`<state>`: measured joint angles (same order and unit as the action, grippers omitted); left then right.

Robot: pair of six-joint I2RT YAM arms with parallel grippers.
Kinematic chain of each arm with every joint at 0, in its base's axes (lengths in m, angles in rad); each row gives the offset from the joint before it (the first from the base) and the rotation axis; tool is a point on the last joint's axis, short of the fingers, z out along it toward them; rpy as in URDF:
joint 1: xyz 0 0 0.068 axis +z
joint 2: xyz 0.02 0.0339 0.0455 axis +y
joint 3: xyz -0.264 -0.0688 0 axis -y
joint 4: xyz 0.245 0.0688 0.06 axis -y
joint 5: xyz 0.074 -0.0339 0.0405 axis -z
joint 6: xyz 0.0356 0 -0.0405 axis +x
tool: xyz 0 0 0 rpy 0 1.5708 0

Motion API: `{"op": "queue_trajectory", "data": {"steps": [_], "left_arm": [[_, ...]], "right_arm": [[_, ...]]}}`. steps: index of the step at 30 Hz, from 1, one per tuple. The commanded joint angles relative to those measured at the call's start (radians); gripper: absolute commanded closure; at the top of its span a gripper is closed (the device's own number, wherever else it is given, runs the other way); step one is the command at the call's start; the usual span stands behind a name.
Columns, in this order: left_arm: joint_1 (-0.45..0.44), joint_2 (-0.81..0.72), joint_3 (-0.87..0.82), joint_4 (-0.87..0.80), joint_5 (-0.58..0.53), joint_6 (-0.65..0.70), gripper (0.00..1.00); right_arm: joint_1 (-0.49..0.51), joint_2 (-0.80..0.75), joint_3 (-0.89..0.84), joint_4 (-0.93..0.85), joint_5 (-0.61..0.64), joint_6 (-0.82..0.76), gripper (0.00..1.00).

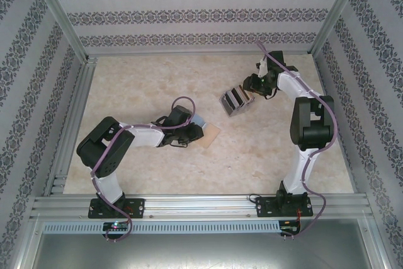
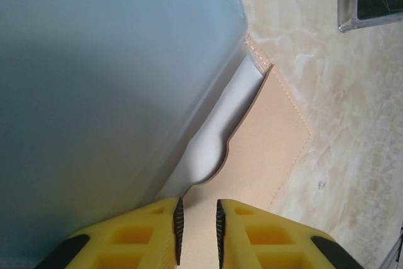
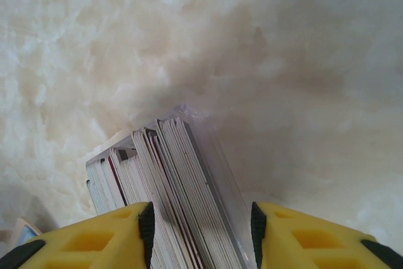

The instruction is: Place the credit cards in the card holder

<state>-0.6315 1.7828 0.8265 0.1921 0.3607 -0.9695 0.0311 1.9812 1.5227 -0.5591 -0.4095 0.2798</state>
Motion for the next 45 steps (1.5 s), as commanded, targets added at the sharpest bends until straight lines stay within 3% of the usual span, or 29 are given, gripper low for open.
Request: {"op": "queue_trajectory", "data": {"steps": [1,25,45], "left_arm": [[-0.009,-0.005,-0.023,-0.033,-0.031,0.018,0.75],[-0.007,0.013,-0.006,-0.007,-0.012,0.017,0.75],[-0.007,0.02,0.008,-0.01,-0.004,0.02,0.75]], "right_arm": [[0.02,-0.008,0.02,-0.035,-0.026,-0.029,0.53],[0.04,0.023,0.051,-0.075,-0.059,-0.044,0.53],[0.041,-0.05,0.045,-0.066,-0.056,-0.043,0.53]]}}
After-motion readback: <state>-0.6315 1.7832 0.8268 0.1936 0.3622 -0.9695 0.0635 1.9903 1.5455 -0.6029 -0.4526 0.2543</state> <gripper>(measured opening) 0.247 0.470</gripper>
